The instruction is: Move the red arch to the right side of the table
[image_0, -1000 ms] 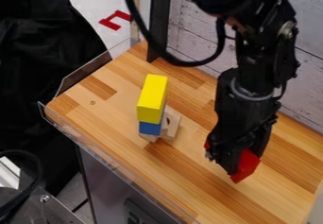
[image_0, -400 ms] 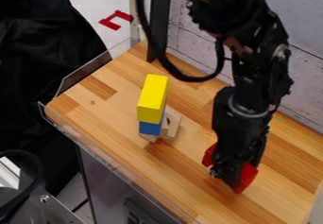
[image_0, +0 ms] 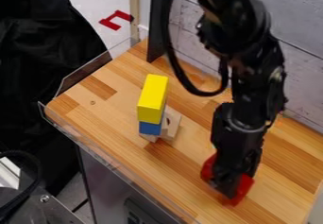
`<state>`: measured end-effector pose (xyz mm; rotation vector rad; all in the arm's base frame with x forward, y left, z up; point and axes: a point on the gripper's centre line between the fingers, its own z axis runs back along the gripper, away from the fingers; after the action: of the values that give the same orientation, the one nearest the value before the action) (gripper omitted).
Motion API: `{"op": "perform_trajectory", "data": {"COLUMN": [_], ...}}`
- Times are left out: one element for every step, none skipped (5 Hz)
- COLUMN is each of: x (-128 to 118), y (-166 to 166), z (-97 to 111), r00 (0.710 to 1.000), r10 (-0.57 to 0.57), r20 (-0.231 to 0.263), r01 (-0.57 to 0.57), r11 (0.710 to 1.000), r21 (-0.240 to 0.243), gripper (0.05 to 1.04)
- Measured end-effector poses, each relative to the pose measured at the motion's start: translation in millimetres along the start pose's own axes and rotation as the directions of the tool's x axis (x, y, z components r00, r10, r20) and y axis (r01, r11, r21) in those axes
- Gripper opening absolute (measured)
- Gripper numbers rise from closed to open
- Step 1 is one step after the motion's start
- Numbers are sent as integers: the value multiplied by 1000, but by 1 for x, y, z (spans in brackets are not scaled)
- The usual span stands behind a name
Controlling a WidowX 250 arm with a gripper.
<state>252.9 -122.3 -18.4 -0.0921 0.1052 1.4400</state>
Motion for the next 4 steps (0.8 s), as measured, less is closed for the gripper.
{"op": "perform_trajectory", "data": {"x": [-2,0,4,7], "y": [-2,3,16,13], "z": [-2,-5,-8,15], "r00": [999,997,997,998], "r10": [40,71,72,64], "r20": [-25,-39,-28,22], "r01": [-41,-72,-71,-64], "r11": [999,997,997,998], "r21": [-12,-11,30,-12], "gripper": [583,627,928,1000]}}
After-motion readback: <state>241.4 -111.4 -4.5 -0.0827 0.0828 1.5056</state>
